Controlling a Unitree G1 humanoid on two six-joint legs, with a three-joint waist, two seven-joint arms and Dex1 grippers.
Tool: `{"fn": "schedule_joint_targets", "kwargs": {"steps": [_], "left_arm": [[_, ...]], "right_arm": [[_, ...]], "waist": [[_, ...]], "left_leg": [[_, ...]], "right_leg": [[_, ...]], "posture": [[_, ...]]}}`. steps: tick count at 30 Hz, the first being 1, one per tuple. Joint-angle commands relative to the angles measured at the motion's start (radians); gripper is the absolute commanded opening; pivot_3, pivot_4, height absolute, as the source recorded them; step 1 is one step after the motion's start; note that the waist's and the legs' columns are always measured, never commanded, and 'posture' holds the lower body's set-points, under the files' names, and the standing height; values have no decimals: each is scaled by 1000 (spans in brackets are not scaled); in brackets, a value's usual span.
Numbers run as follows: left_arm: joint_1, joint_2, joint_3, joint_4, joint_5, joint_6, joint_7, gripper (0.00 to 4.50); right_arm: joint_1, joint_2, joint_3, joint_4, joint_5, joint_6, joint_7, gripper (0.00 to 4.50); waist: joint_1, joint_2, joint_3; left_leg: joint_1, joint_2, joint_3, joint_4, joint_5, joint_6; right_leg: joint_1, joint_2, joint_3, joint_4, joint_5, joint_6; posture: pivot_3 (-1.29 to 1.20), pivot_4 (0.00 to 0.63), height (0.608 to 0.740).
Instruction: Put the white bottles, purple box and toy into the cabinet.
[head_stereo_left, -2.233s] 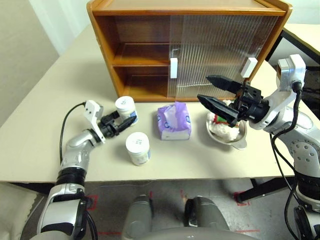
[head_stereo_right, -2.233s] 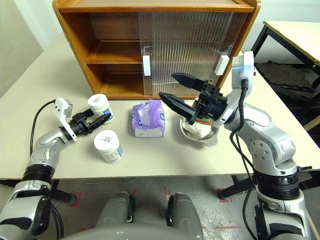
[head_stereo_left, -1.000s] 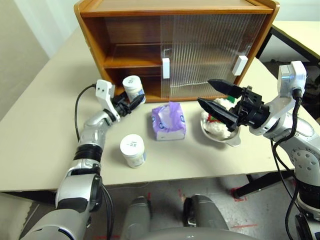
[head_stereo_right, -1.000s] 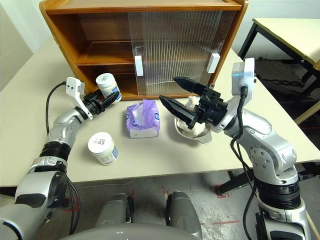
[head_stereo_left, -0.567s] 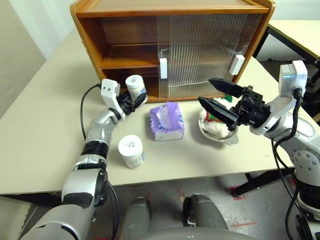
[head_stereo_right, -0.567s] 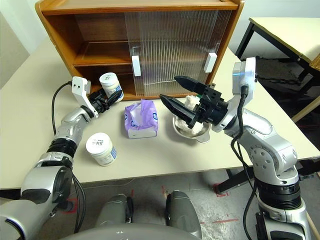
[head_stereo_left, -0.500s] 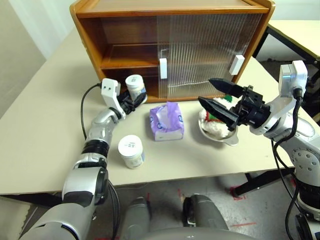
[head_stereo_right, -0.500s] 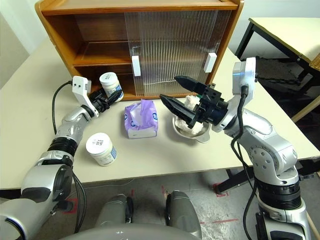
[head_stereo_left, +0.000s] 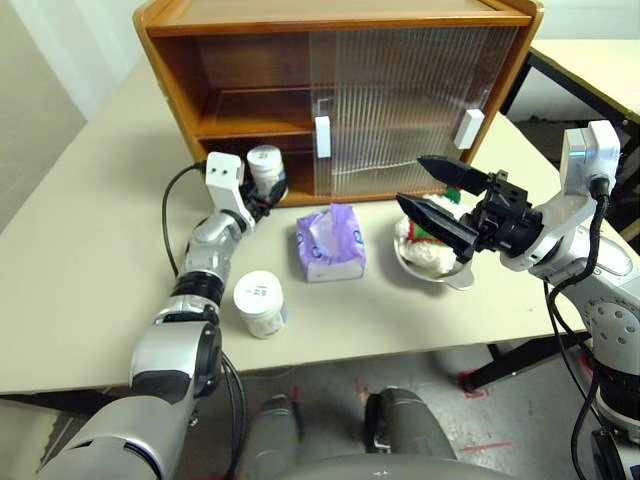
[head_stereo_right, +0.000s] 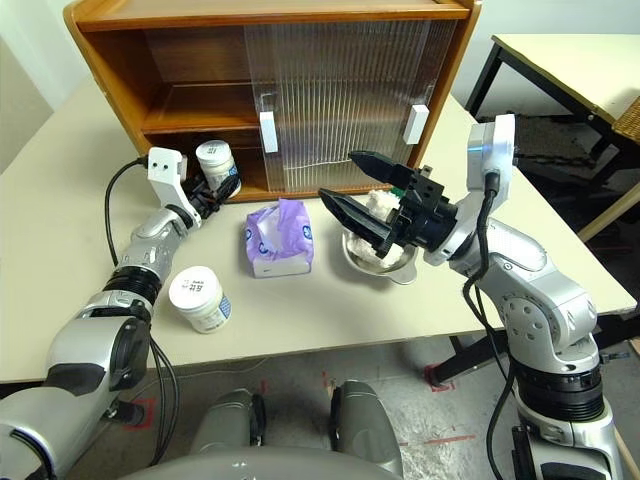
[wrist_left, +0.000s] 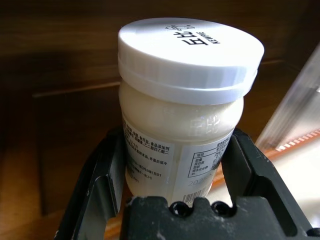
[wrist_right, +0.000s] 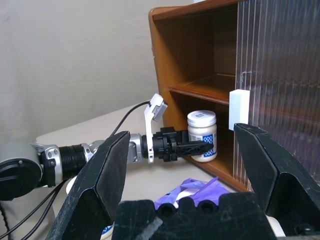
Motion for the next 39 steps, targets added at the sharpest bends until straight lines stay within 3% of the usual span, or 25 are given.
{"fn": "schedule_joint_targets", "kwargs": {"steps": [1,39], "left_arm": [[-35,-4,-1,31,23,-34,40,3069],[-145,-45,18,212,66,-47,183,3069]], "right_arm": [[8,-6,-18,-20,18,5,-6,4500],[28,-25,-30,-51,48,20,-52,4500]], "waist": [[0,0,0],[-4,-2,-1]], "left_leg": [[0,0,0,0,0,0],[0,0,0,1,0,0]], "right_leg": [[0,0,0,0,0,0],[0,0,0,1,0,0]], "posture": [[-149,0,740],[-167,0,740]]}}
